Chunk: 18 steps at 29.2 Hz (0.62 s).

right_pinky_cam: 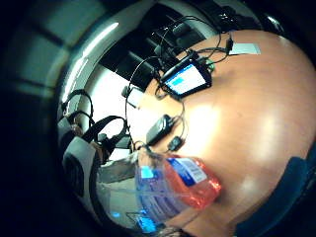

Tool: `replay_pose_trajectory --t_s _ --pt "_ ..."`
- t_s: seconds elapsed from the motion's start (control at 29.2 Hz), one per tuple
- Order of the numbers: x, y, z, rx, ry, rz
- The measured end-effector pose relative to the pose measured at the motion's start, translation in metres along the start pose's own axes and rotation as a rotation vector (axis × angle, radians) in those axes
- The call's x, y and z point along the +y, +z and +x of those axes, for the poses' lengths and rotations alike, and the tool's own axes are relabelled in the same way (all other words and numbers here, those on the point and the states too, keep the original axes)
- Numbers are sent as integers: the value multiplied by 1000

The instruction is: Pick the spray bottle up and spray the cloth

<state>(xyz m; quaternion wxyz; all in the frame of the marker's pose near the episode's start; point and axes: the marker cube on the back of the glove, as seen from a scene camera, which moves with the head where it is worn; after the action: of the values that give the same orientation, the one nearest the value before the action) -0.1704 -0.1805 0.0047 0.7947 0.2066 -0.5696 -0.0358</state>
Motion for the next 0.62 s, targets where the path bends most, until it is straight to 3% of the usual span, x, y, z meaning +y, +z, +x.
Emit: replay_pose_trajectory --t_s 0.34,0.62 --pt "8 14 18 3 38 -69" --pt "-27 25 -34 -31 -21 -146"
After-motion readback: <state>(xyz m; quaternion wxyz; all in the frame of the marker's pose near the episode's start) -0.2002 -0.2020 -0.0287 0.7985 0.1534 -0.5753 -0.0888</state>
